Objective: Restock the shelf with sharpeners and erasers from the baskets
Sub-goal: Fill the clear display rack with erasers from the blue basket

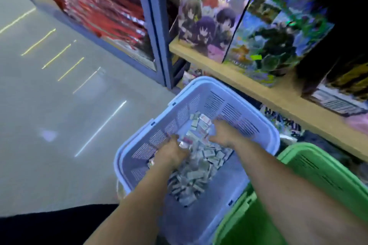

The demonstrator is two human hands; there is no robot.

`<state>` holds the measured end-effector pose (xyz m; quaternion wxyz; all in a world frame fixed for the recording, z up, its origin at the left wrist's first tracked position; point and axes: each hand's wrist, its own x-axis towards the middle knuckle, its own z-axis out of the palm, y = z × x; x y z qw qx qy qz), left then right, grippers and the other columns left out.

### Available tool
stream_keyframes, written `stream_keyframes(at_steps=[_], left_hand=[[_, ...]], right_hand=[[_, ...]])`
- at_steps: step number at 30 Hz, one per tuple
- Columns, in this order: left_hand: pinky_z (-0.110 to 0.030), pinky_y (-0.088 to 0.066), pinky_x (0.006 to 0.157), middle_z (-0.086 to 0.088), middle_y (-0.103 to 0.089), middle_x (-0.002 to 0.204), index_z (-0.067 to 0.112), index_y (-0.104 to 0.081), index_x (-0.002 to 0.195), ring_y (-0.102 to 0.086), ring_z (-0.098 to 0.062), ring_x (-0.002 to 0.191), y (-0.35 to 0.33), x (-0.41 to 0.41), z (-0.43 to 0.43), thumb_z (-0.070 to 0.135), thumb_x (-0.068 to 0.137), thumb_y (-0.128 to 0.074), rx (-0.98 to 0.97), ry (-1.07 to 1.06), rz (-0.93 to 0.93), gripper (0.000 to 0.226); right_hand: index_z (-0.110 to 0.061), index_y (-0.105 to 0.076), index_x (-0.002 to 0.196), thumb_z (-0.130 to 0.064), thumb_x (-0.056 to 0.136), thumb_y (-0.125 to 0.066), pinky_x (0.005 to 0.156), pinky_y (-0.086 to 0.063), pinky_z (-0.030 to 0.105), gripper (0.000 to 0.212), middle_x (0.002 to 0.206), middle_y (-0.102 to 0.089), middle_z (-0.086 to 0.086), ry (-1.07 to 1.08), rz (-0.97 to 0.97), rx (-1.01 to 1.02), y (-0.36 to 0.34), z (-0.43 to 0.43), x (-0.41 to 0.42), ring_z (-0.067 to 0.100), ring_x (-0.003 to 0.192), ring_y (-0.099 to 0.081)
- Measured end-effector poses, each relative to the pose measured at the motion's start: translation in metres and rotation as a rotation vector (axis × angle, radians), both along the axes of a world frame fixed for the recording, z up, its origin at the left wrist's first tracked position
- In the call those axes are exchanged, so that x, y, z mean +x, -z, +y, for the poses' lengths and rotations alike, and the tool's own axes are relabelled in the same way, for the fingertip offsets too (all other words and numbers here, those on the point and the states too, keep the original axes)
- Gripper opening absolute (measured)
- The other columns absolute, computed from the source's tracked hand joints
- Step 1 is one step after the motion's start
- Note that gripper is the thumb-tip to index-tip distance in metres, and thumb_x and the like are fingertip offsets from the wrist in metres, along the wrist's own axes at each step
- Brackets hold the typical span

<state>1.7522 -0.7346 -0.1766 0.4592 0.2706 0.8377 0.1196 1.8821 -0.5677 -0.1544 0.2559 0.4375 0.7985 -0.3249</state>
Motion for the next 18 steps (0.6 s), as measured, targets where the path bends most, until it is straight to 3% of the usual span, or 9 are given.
stream_keyframes(at_steps=[3,5,7,10,13,18], left_hand=[[-0.037,-0.051,0.095,0.002,-0.066,0.118,0.035,-0.061,0.110,-0.063,-0.025,0.111,0.037,0.006,0.012,0.061,0.079,-0.063,0.061,0.007,0.109,0.041],[-0.038,-0.048,0.095,0.011,-0.065,0.108,0.034,-0.060,0.104,-0.063,-0.018,0.107,0.051,0.013,0.016,0.058,0.076,-0.062,0.141,-0.001,0.143,0.037],[-0.041,-0.036,0.107,0.012,-0.062,0.120,0.035,-0.054,0.126,-0.057,-0.016,0.118,0.061,0.016,0.023,0.053,0.077,-0.068,0.143,0.016,0.118,0.054],[-0.045,-0.021,0.116,0.005,-0.033,0.159,0.031,-0.025,0.157,-0.032,-0.021,0.146,0.072,0.011,0.031,0.057,0.081,-0.073,0.040,0.111,0.120,0.094],[-0.046,-0.029,0.113,-0.003,-0.034,0.155,0.030,-0.020,0.159,-0.032,-0.029,0.143,0.079,0.004,0.032,0.067,0.075,-0.076,0.004,0.117,0.093,0.108],[-0.039,-0.038,0.105,0.002,-0.048,0.135,0.028,-0.040,0.144,-0.047,-0.024,0.129,0.081,0.002,0.028,0.055,0.067,-0.086,0.073,0.099,0.122,0.093]], right_hand=[[-0.008,-0.028,0.154,-0.041,0.095,-0.064,0.104,-0.045,0.052,0.076,0.155,-0.035,0.019,-0.004,-0.044,-0.004,0.044,0.008,-0.018,0.040,0.131,-0.047],[-0.010,-0.024,0.154,-0.043,0.095,-0.061,0.103,-0.044,0.052,0.077,0.156,-0.031,0.019,-0.022,-0.002,0.057,0.066,0.009,-0.023,0.042,0.131,-0.045],[-0.009,-0.022,0.154,-0.042,0.093,-0.064,0.104,-0.043,0.048,0.081,0.156,-0.028,0.017,-0.033,0.017,0.106,0.083,0.007,-0.024,0.041,0.132,-0.042],[-0.014,-0.010,0.159,-0.049,0.090,-0.069,0.106,-0.041,0.048,0.097,0.158,-0.015,0.016,-0.039,-0.029,0.090,0.097,0.001,-0.023,0.042,0.139,-0.030],[-0.019,-0.025,0.154,-0.050,0.088,-0.071,0.100,-0.044,0.049,0.086,0.151,-0.022,0.015,-0.035,-0.011,0.078,0.103,0.000,-0.020,0.041,0.136,-0.033],[-0.017,-0.047,0.136,-0.043,0.078,-0.082,0.095,-0.047,0.042,0.072,0.141,-0.041,0.009,-0.011,0.034,0.083,0.102,0.008,-0.019,0.037,0.124,-0.049]])
